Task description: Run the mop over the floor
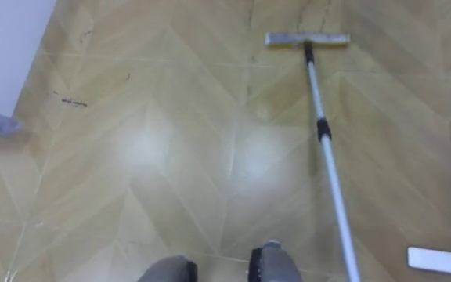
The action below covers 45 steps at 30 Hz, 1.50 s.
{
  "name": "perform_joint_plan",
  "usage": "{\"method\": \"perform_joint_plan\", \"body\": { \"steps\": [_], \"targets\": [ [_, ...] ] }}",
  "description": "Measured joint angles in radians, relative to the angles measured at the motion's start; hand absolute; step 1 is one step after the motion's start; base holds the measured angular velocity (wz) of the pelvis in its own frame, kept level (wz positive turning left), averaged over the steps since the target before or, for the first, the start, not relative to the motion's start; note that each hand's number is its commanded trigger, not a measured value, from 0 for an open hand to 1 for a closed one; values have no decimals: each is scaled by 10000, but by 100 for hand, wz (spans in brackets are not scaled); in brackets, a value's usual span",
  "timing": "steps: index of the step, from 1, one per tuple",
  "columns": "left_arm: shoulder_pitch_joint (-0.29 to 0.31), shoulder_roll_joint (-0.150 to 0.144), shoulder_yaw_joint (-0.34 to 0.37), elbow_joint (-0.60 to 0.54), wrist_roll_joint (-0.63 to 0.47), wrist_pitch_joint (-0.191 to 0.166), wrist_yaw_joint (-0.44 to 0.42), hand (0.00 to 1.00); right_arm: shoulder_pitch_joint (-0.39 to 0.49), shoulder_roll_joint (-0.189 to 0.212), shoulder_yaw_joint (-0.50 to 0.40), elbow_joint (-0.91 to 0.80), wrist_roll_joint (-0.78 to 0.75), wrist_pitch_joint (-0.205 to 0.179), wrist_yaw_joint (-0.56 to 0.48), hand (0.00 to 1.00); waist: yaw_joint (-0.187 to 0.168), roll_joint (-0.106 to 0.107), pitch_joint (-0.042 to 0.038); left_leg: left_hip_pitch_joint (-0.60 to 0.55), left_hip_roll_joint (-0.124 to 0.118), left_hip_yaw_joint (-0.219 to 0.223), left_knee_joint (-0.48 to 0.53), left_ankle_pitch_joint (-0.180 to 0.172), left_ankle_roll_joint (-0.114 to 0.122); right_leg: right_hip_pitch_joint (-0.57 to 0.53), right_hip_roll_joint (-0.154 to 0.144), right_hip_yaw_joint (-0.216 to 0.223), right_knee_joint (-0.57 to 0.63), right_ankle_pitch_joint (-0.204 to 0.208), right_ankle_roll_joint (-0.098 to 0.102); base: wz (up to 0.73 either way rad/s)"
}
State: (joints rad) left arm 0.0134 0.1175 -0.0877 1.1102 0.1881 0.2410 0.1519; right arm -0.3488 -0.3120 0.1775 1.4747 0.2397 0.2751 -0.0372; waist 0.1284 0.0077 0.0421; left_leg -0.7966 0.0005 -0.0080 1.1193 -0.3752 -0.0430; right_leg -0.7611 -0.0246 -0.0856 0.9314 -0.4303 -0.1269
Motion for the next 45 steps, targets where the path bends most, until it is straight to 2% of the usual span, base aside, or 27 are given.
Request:
{"method": "perform_joint_plan", "body": {
  "steps": [1, 3, 5, 6, 8, 10, 11, 12, 14, 15, 17, 19, 20, 22, 25, 26, 27, 29, 31, 33, 34, 36, 37, 41, 42, 43, 45],
  "targets": [
    [-3, 26, 6, -19, 4, 0, 0, 0, -223, -13, -8, -39, 19, -62, 0, 100, 87, -54, 9, -190, -9, 95, -385, 1, -1, 69, 23, 1, -57, -16, -1, -9],
    [53, 124, 74, -32, -9, -16, -68, 0, -682, -55, -32, -243, 235, -260, 135, 100, 396, -193, -28, -531, -191, 298, -2811, 311, 102, 516, 190, 4, -498, -81, 64, -7],
    [171, 176, 76, -51, -4, -40, -117, 0, -539, -49, -19, -331, 399, -274, 303, 100, 410, -294, -63, -314, -468, 257, -3628, 1329, 738, 1092, 109, 0, -796, -279, 227, 12],
    [178, 181, 86, -33, 1, -61, -211, 0, -206, -125, -26, -328, 490, -274, 415, 100, 356, -293, -101, 1, -499, 360, -3724, 1450, 934, 1458, 31, -16, -984, -414, 407, 34],
    [133, 199, 85, 8, 3, -118, -391, 0, 430, -291, -12, -292, 628, -297, 530, 100, 355, -197, -135, 225, -578, 470, -3614, 1132, 1228, 1669, -87, 7, -753, -445, 489, 33],
    [60, 196, 90, 5, 31, -201, -468, 0, 1113, -410, -17, -141, 317, -332, 582, 100, 227, -37, -159, 430, -799, 429, -3351, 735, 1407, 1485, -338, 10, 274, -203, 913, 30],
    [35, 175, 91, 81, 31, -254, -539, 0, 1584, -452, -17, 34, 64, -333, 534, 100, 38, 182, -238, 597, -980, 307, -3212, 497, 1545, 1295, -473, 70, 1055, 133, 1328, 27],
    [15, 161, 125, 61, 57, -301, -535, 0, 2172, -448, 0, 80, 16, -335, 449, 100, -28, 346, -287, 823, -1039, 305, -3188, 275, 1657, 982, -445, 384, 1761, 602, 1467, 18],
    [10, 129, 92, 41, 138, -311, -507, 0, 2749, -388, -9, 73, -59, -336, 293, 100, -213, 698, -306, 1093, -1036, 299, -3323, 111, 1760, 510, -475, 543, 1988, 755, 1534, -10],
    [15, 134, 82, 35, 138, -292, -492, 0, 2977, -285, -9, 53, -61, -336, 228, 100, -411, 912, -355, 1188, -1033, 298, -3496, 107, 1764, 36, -610, 541, 1606, 747, 1544, -10],
    [18, 161, 48, 20, 108, -288, -434, 0, 3250, -9, -23, 52, -35, -336, 149, 100, -610, 1003, -355, 1455, -1031, 320, -3793, 102, 1754, -258, -780, 671, -30, 790, 1555, -13],
    [36, 145, 61, 100, 126, -277, -369, 0, 3515, 266, -60, 53, -30, -336, 144, 100, -730, 970, -338, 1840, -1023, 332, -4050, 4, 1644, -248, -789, 894, -1749, 1247, 1420, -11],
    [127, 84, 80, 85, 256, -259, -311, 0, 3686, 376, -76, 55, -28, -319, 172, 100, -727, 905, -323, 2079, -970, 328, -4110, -131, 1533, -220, -770, 868, -2097, 1706, 1438, -13],
    [357, 4, 93, 83, 344, -171, -302, 0, 3806, 421, -100, 4, -56, -100, 196, 100, -684, 849, -326, 2412, -817, 335, -4037, -416, 1274, 113, -682, 634, -2011, 1826, 1396, -16],
    [448, -3, 47, 87, 183, 19, -298, 0, 3673, 450, -100, 20, -93, 76, 175, 100, -717, 779, -301, 2286, -589, 368, -2780, -592, 950, 303, -639, 365, -1244, 1129, 966, 15],
    [460, -4, 29, 105, 56, 31, -288, 0, 3386, 389, -99, 110, -99, 105, 155, 100, -658, 770, -295, 1890, -396, 436, -1638, -447, 708, 333, -582, 275, -767, 745, 861, 5],
    [514, 0, -97, 102, -73, 72, -279, 0, 2973, 290, -43, 255, -133, 172, 139, 100, -560, 666, -240, 1451, -252, 437, -503, -135, 421, 349, -463, 341, -312, 382, 770, 0],
    [557, 0, -348, 51, -413, 158, -285, 0, 2166, 85, -23, 415, -205, 338, 34, 100, -404, 550, -205, 839, -106, 496, 891, 607, 259, 339, -341, 470, 244, -111, 758, -4],
    [653, 26, -375, -226, -468, 153, -301, 0, 1353, -130, -7, 338, -141, 363, -6, 100, -335, 379, -133, 223, -97, 615, 901, 582, 347, 333, -259, 572, 451, -353, 714, 3],
    [757, 250, -347, -405, -508, 81, -351, 0, 427, -160, -13, 60, 22, 380, -33, 100, 106, -53, -91, -433, -179, 638, -1252, 557, 383, 401, -132, 789, 372, -371, 549, -27],
    [774, 304, -348, -474, -506, 69, -363, 0, 290, -145, -7, -11, 49, 350, -26, 100, 153, -98, -98, -511, -191, 614, -1906, 598, 381, 497, -86, 799, 335, -418, 577, -24],
    [1097, 408, -336, -502, -550, 56, -519, 0, -4, -104, -9, -439, 101, 155, 199, 100, 217, -133, -154, -416, -235, 621, -3366, 1508, 604, 1190, -108, 754, 137, -765, 739, -9],
    [1104, 409, -341, -509, -592, 55, -581, 0, -12, -129, -17, -463, 123, 122, 313, 100, 200, -62, -227, -301, -286, 623, -3414, 1592, 738, 1350, -123, 763, 42, -841, 841, 17],
    [886, 400, -348, -717, -612, -47, -1076, 0, 755, -369, 38, -409, 410, 49, 778, 100, 109, -144, -226, 391, -644, 1014, -3376, 1117, 1443, 2049, -597, 750, 13, -1005, 1220, 26],
    [727, 390, -347, -689, -546, -78, -1171, 0, 1115, -459, 64, -277, 363, 46, 828, 100, 60, -54, -224, 577, -821, 987, -3304, 867, 1539, 2017, -673, 843, 508, -771, 1554, 23],
    [669, 382, -345, -692, -485, -89, -1196, 0, 1317, -499, 55, -250, 319, 49, 815, 100, 16, 36, -245, 640, -855, 975, -3248, 740, 1608, 1979, -702, 866, 764, -601, 1594, 13],
    [625, 375, -344, -734, -392, -212, -1217, 0, 2008, -505, 60, -224, 238, 41, 625, 100, -109, 363, -240, 1005, -934, 786, -3231, 280, 1728, 1553, -597, 1061, 1835, 346, 1697, -8]
  ]
}}
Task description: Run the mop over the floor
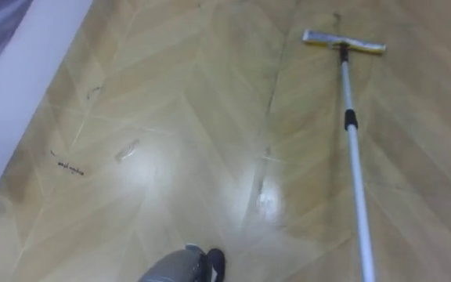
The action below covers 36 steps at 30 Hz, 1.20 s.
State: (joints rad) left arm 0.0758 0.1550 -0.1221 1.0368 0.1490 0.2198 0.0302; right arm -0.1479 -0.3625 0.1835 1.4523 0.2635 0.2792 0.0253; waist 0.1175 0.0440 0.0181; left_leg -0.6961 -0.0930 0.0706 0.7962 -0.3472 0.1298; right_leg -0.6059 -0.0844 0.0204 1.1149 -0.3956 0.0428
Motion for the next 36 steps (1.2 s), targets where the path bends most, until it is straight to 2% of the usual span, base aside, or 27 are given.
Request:
{"method": "perform_joint_plan", "body": {
  "steps": [3, 4, 5, 6, 7, 8, 9, 11, 13, 14, 15, 16, 17, 19, 20, 21, 22, 23, 24, 25, 28, 29, 30, 31, 32, 33, 36],
  "targets": [
    [11, -136, -7, 3, 210, -13, 62, 0, 761, 338, -31, -41, 0, -86, -402, 100, -353, 292, -4, 447, -82, -105, -451, -129, 79, -1084, 61, 58, -160, 13, 20, 2],
    [24, -164, -3, 1, 218, 9, 74, 0, 899, 453, -62, -50, 6, -109, -455, 100, -430, 309, -16, 550, -81, -113, -585, -137, 67, -1293, 84, 44, -525, 19, 14, 0],
    [42, -223, 5, 5, 221, 24, 110, 0, 1135, 647, -96, -47, 86, -175, -453, 100, -509, 311, -18, 796, -76, -126, -805, -167, 17, -1572, 80, 23, -1554, 94, -93, 0],
    [75, -271, 6, 39, 222, 42, 134, 0, 1321, 790, -96, -48, 120, -182, -447, 100, -571, 309, -25, 1005, -75, -185, -902, -277, -63, -1742, 37, 3, -2718, 335, -255, 0],
    [98, -289, 5, 50, 222, 67, 167, 0, 1412, 859, -103, -50, 120, -182, -444, 100, -610, 302, -30, 1113, -74, -214, -899, -380, -105, -1800, -6, -29, -3187, 537, -307, 12],
    [154, -335, 12, 73, 236, 165, 243, 0, 1631, 945, -130, -74, 108, -176, -435, 100, -683, 301, -46, 1342, -50, -296, -814, -637, -244, -1739, -35, -273, -3523, 1125, -363, 7],
    [258, -346, 13, 72, 213, 202, 272, 0, 1829, 1007, -202, -108, 65, -141, -433, 100, -661, 330, -98, 1559, 68, -365, -682, -849, -436, -1480, -21, -480, -3497, 1222, -457, 0],
    [284, -297, 40, 145, 213, 225, 278, 0, 1851, 1057, -240, -101, 3, -20, -433, 100, -653, 341, -103, 1668, 291, -349, -213, -1004, -671, -1255, 158, -627, -3259, 987, -813, -2],
    [296, -259, -2, 167, 85, 279, 368, 0, 1549, 1027, -290, -28, -80, 76, -476, 100, -588, 310, -74, 1333, 486, -288, 893, -967, -762, -1196, 281, -691, -2809, 542, -1037, -2],
    [297, -268, -23, 176, -26, 398, 464, 0, 1262, 975, -275, 64, -121, 111, -559, 100, -574, 251, -32, 1105, 598, -298, 1684, -819, -1007, -1103, 364, -708, -2559, 250, -1137, 0],
    [311, -266, -66, 182, -16, 431, 475, 0, 815, 895, -229, 191, -150, 193, -595, 100, -519, 221, -4, 814, 750, -294, 2512, -473, -1331, -951, 514, -647, -2393, 10, -1208, 0],
    [317, -259, -84, 186, -18, 431, 478, 0, 577, 840, -184, 223, -154, 228, -600, 100, -507, 209, -2, 669, 804, -277, 2839, -343, -1391, -898, 568, -603, -2327, -94, -1224, 5],
    [317, -257, -73, 129, -15, 420, 485, 0, 121, 711, -178, 269, -134, 282, -664, 100, -436, 166, 1, 241, 786, -239, 2852, -353, -1422, -867, 577, -577, -2226, -262, -1268, -3],
    [373, -210, -27, -61, -15, 402, 538, 0, -501, 560, -184, 211, -49, 277, -799, 100, -145, -12, 116, -409, 758, -152, 2029, -342, -1366, -731, 591, -513, -2169, -420, -1367, -21],
    [509, -130, -6, -193, -15, 388, 564, 0, -907, 514, -185, 159, 94, 295, -803, 100, 49, -161, 124, -758, 627, -123, 955, -263, -1423, -617, 592, -466, -2178, -507, -1366, -27],
    [646, -51, -10, -265, -27, 328, 599, 0, -1249, 487, -180, 105, 155, 324, -779, 100, 140, -247, 126, -998, 566, -91, -108, 360, -1249, -413, 623, -444, -2189, -648, -1327, -24],
    [676, -8, -9, -264, -56, 320, 632, 0, -1311, 506, -179, 15, 170, 347, -781, 100, 185, -342, 130, -1031, 478, -74, -385, 755, -1136, -288, 617, -382, -2186, -750, -1274, -9],
    [723, 52, -10, -259, -221, 279, 683, 0, -1442, 519, -169, -174, 278, 376, -737, 100, 216, -519, 86, -956, 356, -159, -692, 1219, -1052, -64, 602, -214, -2194, -936, -1159, 0],
    [764, 65, -12, -248, -363, 260, 676, 0, -1615, 481, -81, -209, 346, 372, -694, 100, 237, -521, 22, -792, 281, -155, -674, 1396, -789, 83, 582, -162, -2205, -1091, -1046, 0],
    [718, 67, -12, -249, -364, 221, 671, 0, -1639, 449, -69, -265, 375, 348, -654, 100, 243, -561, 36, -767, 285, -99, -596, 1342, -676, 140, 560, -160, -2212, -1142, -1010, 8],
    [461, 87, -2, -245, -364, 91, 502, 0, -1450, 381, -54, -335, 418, 162, -353, 100, 231, -628, 53, -683, 291, -26, -19, 753, -387, 299, 444, -369, -1788, -1117, -864, 11],
    [385, 85, 2, -242, -362, 39, 433, 0, -1288, 366, 49, -243, 417, 145, -277, 100, 228, -641, 59, -514, 247, 48, 96, 477, -302, 268, 307, -462, -1296, -965, -576, 4],
    [346, 71, 1, -256, -353, -39, 418, 0, -1082, 322, 157, -98, 404, 95, -222, 100, 225, -535, 63, -329, 216, 32, 214, 191, -230, 263, 224, -536, -863, -707, -240, 0],
    [338, 66, 1, -271, -353, -56, 418, 0, -972, 290, 200, -44, 389, 95, -230, 100, 218, -452, 76, -227, 193, 0, 257, 47, -206, 259, 220, -538, -651, -562, -129, 9],
    [331, 50, -35, -301, -329, -81, 420, 0, -680, 171, 279, -1, 381, 92, -286, 100, 96, -231, 103, -103, 84, -156, 367, -192, -125, 34, 252, -548, -58, -85, -54, 18],
    [335, -4, -31, -334, -276, -85, 444, 0, -317, 83, 289, -6, 367, 76, -469, 100, 10, 70, 74, -52, 41, -336, 406, -356, -60, -352, 403, -374, 509, 396, -40, 20],
    [341, -39, -51, -431, -240, -2, 511, 0, 605, 293, 288, -76, 398, 15, -809, 100, -193, 426, 14, 168, -39, -485, 48, -447, -5, -1784, 467, -57, -17, 355, -56, 16]
  ]
}}
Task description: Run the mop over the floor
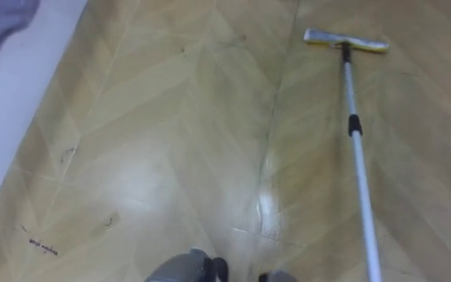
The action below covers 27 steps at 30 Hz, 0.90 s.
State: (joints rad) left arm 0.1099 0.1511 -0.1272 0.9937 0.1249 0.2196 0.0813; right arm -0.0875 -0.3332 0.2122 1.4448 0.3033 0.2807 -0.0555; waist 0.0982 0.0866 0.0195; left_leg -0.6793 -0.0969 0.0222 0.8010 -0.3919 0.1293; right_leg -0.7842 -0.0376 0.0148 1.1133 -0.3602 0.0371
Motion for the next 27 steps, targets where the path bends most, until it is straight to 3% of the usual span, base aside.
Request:
{"method": "perform_joint_plan", "body": {
  "steps": [1, 2, 3, 4, 5, 8, 9, 12, 14, 17, 18, 19, 20, 21, 22, 23, 27],
  "targets": [
    [11, -10, -32, 6, 23, 34, 15, 0, 176, 86, -2, -7, 8, -1, -13, 100, -41, 10, -7, 109, -11, 1, -106, -3, 2, -206, -13, 58, -423, 14, -17, 16],
    [73, -15, -130, -14, 78, 165, 52, 0, 428, 276, -12, -59, 21, -5, -65, 100, -166, -15, -16, 378, -21, 1, -353, -7, -12, -489, -149, 62, -1621, 119, -81, 5],
    [108, -76, -131, 47, 142, 236, 60, 0, 555, 425, -75, -57, 15, -5, -72, 100, -264, -61, -42, 669, -22, -7, -587, -52, -95, -566, -321, 58, -2940, 532, -189, 4],
    [118, -111, -122, 93, 206, 255, 67, 0, 616, 492, -101, -54, 4, -4, -72, 100, -354, -117, -57, 823, -25, -11, -684, -80, -144, -538, -403, 62, -3536, 819, -200, 6],
    [123, -221, -36, 132, 294, 289, 113, 0, 757, 606, -170, -56, -59, 1, -62, 100, -426, -161, -63, 1146, 8, -103, -827, -191, -288, -432, -517, -11, -4298, 1496, -201, 4],
    [152, -365, -37, 127, 147, 306, 160, 0, 1034, 805, -402, -117, -448, 108, -64, 100, -403, -222, -75, 1968, 363, -361, -1236, -484, -759, 341, -214, -534, -4731, 2110, -468, -8],
    [142, -373, -41, 88, 65, 314, 161, 0, 883, 793, -403, -233, -572, 284, -66, 100, -389, -196, -98, 2147, 526, -418, -1311, -591, -941, 514, -76, -687, -4786, 2074, -679, -12],
    [33, -387, -52, 84, -193, 316, 181, 0, 0, 525, -415, -278, -733, 586, -72, 100, -353, -277, -84, 2328, 774, -450, -1496, -613, -1205, 537, 147, -765, -4638, 1855, -1019, -7],
    [35, -305, -173, 84, -466, 373, 262, 0, -947, 219, -490, -156, -735, 708, -88, 100, -240, -328, -50, 2287, 818, -377, -1365, -479, -1411, 515, 182, -725, -4527, 1622, -1134, 0],
    [23, -41, -349, 57, -558, 385, 398, 0, -2503, -216, -373, -222, -338, 514, -172, 100, -13, -483, 39, 1845, 840, -421, -845, -114, -1621, 510, 293, -553, -4542, 1555, -1270, 24],
    [6, 72, -347, 37, -555, 383, 450, 0, -2951, -353, -403, -384, -226, 371, -179, 100, 31, -542, 72, 1487, 673, -434, -1074, -68, -1678, 511, 311, -434, -4591, 1568, -1310, 55],
    [9, 117, -352, 21, -554, 384, 454, 0, -3044, -415, -432, -449, -137, 313, -180, 100, 17, -554, 78, 1244, 590, -418, -1284, -47, -1670, 516, 309, -418, -4639, 1579, -1326, 53],
    [26, 191, -350, -46, -553, 384, 454, 0, -3365, -517, -549, -492, 46, 132, -159, 100, 214, -619, 102, 775, 434, -406, -1730, 178, -1484, 581, 318, -419, -4759, 1671, -1275, 28],
    [153, 239, -343, -57, -552, 384, 454, 0, -3597, -514, -704, -483, 139, 27, -124, 100, 407, -670, 77, 563, 309, -376, -1993, 764, -1366, 731, 329, -435, -4934, 1720, -1267, 15],
    [232, 243, -343, -49, -550, 384, 450, 0, -3651, -506, -755, -480, 186, 23, -95, 100, 454, -684, 72, 578, 304, -351, -2166, 1128, -1301, 853, 345, -461, -5024, 1728, -1259, 3],
    [385, 253, -335, -48, -550, 388, 435, 0, -3596, -472, -762, -433, 209, 38, 24, 100, 474, -694, 49, 740, 322, -327, -2335, 1575, -1043, 1057, 380, -502, -5143, 1721, -1232, 10],
    [275, 236, -334, -23, -469, 343, 309, 0, -2692, -459, -748, -377, 234, -216, 508, 100, 415, -821, 82, 908, 394, -363, -2551, 1629, -878, 1431, 369, -778, -5774, 1882, -1154, 4]
  ]
}}
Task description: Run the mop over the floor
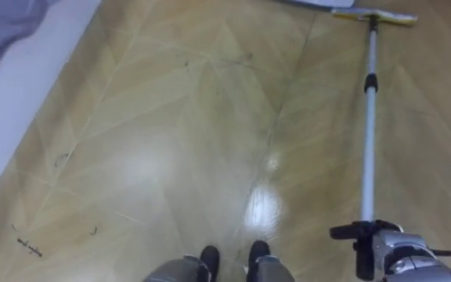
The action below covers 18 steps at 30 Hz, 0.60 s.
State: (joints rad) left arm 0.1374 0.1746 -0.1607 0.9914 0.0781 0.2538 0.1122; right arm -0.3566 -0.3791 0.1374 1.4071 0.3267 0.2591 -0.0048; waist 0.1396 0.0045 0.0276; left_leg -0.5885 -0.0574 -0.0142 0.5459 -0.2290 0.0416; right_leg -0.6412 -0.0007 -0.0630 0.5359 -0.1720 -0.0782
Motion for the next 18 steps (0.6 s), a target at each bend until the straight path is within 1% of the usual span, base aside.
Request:
{"method": "perform_joint_plan", "body": {
  "steps": [1, 2, 3, 4, 5, 6, 7, 8, 10, 11, 13, 14, 15, 16, 17, 18],
  "targets": [
    [-44, 1, 3, 19, 50, -6, -22, 0, 211, 7, 3, 26, 25, -64, 73, 100, 2, 20, 6, 99, 13, -31, -50, -15, 22, 135, 1, -64, -112, 13, 4, 6],
    [-103, 4, 6, 40, 167, -35, -84, 0, 610, 44, 28, 163, 129, -120, 193, 100, -3, 119, -1, 340, 68, -75, -204, -76, 103, 489, 17, -212, -368, 30, 14, 5],
    [-157, 5, 48, 81, 369, -88, -135, 0, 964, 171, 33, 324, 139, -198, 261, 100, -5, 143, 1, 647, 85, -99, -402, -80, 112, 815, 40, -206, -584, 50, 44, 0],
    [-158, 5, 54, 94, 471, -111, -159, 0, 1137, 236, 23, 380, 131, -202, 287, 100, -23, 170, -6, 813, 93, -127, -526, -79, 114, 992, 51, -205, -726, 73, 58, 0],
    [-154, 3, 49, 131, 603, -123, -176, 0, 1499, 357, 34, 438, 115, -209, 309, 100, -98, 213, -13, 1108, 86, -125, -739, -72, 125, 1280, 46, -208, -905, 87, 78, 0],
    [-148, -29, 80, 173, 713, -123, -190, 0, 1855, 466, 30, 526, 7, -231, 320, 100, -162, 279, -28, 1405, 74, -98, -933, -58, 150, 1543, 37, -215, -1051, 80, 100, -4],
    [-131, -57, 154, 189, 718, -122, -190, 0, 1991, 516, 30, 595, -69, -241, 310, 100, -175, 305, -46, 1530, 73, -78, -1042, -48, 165, 1635, 37, -210, -1106, 80, 107, -6],
    [-64, -115, 317, 195, 848, -119, -209, 0, 2274, 616, 25, 708, -365, -253, 293, 100, -275, 388, -91, 1749, 75, -35, -1182, -39, 178, 1841, 31, -240, -1233, 80, 117, -12],
    [33, -115, 496, 253, 1147, -114, -256, 0, 2729, 767, -9, 772, -665, -278, 291, 100, -380, 411, -114, 2226, 74, 38, -1535, -19, 200, 2154, 16, -206, -1318, 54, 143, -14],
    [112, -157, 655, 417, 1151, -102, -285, 0, 3026, 832, 1, 780, -849, -278, 304, 100, -568, 458, -148, 2599, 83, 34, -1789, 2, 202, 2514, 15, -214, -1507, 48, 149, -10],
    [198, -307, 885, 592, 1410, 60, -299, 0, 3458, 907, -3, 781, -1190, -275, 308, 100, -792, 454, -189, 3151, 77, 40, -2064, 3, 203, 2953, 17, -195, -1608, -39, 166, -7],
    [309, -372, 898, 610, 1603, 78, -306, 0, 3649, 981, -12, 782, -1412, -273, 308, 100, -897, 431, -220, 3467, 69, 81, -2177, 3, 203, 3198, 20, -184, -1655, -116, 172, -7],
    [365, -405, 899, 614, 1631, 83, -351, 0, 3774, 1080, -35, 780, -1629, -271, 332, 100, -1063, 407, -234, 3780, 82, 87, -2336, 3, 202, 3471, 32, -164, -1766, -152, 161, -8],
    [378, -405, 903, 625, 1659, 82, -373, 0, 3805, 1145, -43, 780, -1744, -263, 355, 100, -1101, 372, -234, 3931, 85, 101, -2408, 4, 202, 3583, 35, -164, -1783, -186, 154, -9],
    [375, -408, 917, 698, 1769, 81, -385, 0, 3881, 1252, -46, 781, -1832, -244, 452, 100, -1185, 314, -217, 4265, 101, 127, -2518, 4, 201, 3873, 60, -170, -1869, -224, 143, -7],
    [395, -416, 934, 711, 1829, 82, -394, 0, 4011, 1320, -30, 780, -1836, -215, 592, 100, -1244, 242, -233, 4629, 97, 123, -2697, 6, 198, 4142, 78, -150, -1961, -272, 142, -6]
  ]
}}
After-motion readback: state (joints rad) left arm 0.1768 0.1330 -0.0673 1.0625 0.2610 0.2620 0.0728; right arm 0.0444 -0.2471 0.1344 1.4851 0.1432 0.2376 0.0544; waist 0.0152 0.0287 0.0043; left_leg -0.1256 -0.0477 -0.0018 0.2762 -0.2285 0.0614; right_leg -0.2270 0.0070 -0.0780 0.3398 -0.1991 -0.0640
